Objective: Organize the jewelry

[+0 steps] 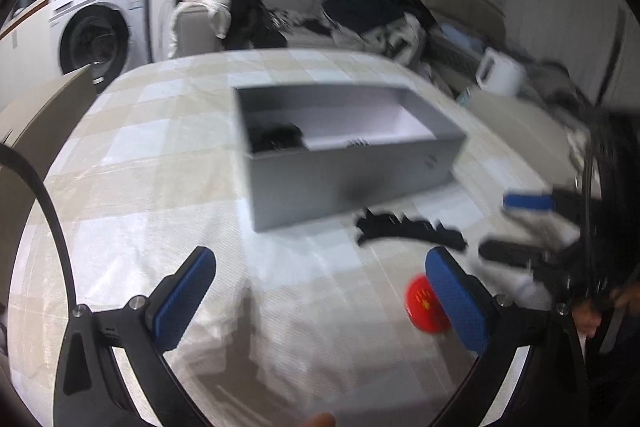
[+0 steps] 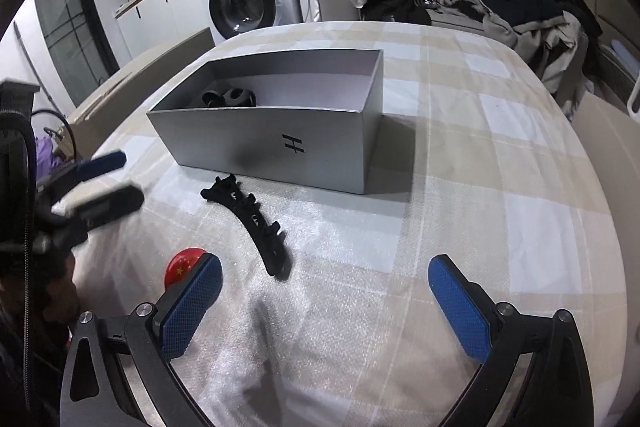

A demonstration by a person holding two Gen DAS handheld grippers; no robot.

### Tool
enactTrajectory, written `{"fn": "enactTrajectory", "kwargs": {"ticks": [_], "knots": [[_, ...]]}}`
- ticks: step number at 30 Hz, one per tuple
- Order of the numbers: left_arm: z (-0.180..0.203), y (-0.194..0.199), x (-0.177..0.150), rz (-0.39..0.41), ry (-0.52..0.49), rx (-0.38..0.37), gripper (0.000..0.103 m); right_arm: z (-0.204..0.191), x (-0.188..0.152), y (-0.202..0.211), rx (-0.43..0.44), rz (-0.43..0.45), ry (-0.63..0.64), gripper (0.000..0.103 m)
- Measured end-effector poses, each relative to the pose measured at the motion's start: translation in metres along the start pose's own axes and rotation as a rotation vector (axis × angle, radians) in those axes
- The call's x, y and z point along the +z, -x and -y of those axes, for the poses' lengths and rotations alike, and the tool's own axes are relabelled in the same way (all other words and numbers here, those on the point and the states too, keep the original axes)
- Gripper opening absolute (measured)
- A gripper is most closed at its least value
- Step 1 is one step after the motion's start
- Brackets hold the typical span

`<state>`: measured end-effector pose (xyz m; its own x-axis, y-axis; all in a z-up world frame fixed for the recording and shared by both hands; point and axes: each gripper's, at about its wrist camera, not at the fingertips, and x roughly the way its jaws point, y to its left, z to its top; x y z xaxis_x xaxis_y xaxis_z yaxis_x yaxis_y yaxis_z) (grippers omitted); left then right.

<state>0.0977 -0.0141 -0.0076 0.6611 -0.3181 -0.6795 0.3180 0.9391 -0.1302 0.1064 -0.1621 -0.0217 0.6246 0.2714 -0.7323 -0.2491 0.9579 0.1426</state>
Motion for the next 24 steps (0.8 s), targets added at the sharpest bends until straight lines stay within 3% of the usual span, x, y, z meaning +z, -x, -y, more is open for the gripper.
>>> {"fn": "enactTrajectory", "kwargs": {"ticks": [4,7,11,21,24], "knots": [[0.020,-0.003,-0.003,-0.063,-0.080,-0.034,0.101,0.009,0.000,0.007,0.010,0.007,-0.045,0.103],[0.030,-0.004,-0.007,-0.101,-0.133,-0.080,0.091,0.016,-0.001,0.013,0.022,0.014,-0.073,0.103],[0.040,-0.007,-0.012,-0.136,-0.191,-0.077,0.074,0.020,-0.001,0.017,0.010,0.019,-0.088,0.103],[0.052,-0.010,-0.016,-0.183,-0.290,-0.071,0.069,0.025,-0.002,0.020,0.022,0.035,-0.102,0.103],[0.053,-0.007,-0.017,-0.186,-0.297,-0.109,0.055,0.028,-0.002,0.021,0.023,0.036,-0.111,0.103]]}}
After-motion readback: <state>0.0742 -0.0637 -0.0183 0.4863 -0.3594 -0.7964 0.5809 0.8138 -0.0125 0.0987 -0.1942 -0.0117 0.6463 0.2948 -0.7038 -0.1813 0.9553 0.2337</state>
